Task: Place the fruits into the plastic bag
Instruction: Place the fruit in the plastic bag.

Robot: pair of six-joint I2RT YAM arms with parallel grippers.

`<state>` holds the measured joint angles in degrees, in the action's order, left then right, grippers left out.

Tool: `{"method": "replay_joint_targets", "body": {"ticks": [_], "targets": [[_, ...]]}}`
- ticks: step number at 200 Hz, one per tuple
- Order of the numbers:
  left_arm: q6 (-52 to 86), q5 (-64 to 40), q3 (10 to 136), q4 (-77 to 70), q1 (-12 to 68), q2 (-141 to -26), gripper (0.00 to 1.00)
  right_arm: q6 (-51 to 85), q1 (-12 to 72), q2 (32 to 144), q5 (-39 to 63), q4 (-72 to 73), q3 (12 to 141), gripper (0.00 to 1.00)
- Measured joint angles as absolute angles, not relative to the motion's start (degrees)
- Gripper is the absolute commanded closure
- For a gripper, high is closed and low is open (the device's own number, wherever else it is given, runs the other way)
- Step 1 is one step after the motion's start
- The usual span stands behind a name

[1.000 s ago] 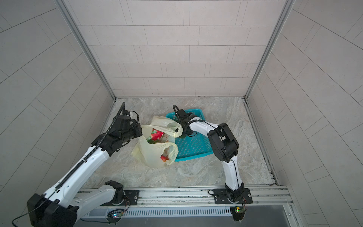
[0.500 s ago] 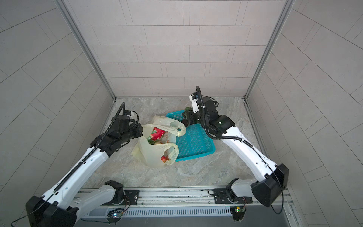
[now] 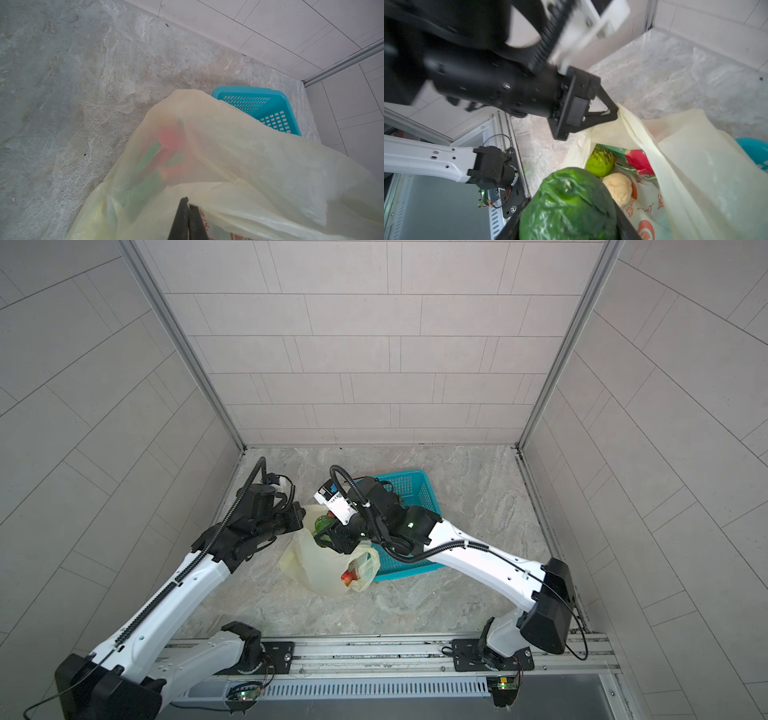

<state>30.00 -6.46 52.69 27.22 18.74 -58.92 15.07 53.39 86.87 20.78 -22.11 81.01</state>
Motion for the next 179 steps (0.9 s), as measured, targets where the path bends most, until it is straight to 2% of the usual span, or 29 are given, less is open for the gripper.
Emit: {"method": "replay_joint_targets", "body": {"ticks": [56, 124, 143, 179], "targets": [[29.7, -6.6, 52.6, 27.3, 18.8, -56.1, 1.0, 16.7, 46.0, 98.9, 21.4, -26.5, 88.5, 0.58], [29.8, -5.1, 51.5, 27.6, 18.8, -54.8, 1.0, 15.6, 51.6, 107.6, 22.5, -33.1, 90.3, 0.56], [29.7, -3.7, 51.5, 28.1, 18.8, -54.8, 1.0, 15.7, 51.9, 109.2, 22.5, -34.4, 90.3, 0.49], [29.7, -2.3, 51.5, 29.4, 18.8, -54.8, 1.0, 16.2, 49.8, 112.0, 22.2, -37.6, 91.6, 0.26]]}}
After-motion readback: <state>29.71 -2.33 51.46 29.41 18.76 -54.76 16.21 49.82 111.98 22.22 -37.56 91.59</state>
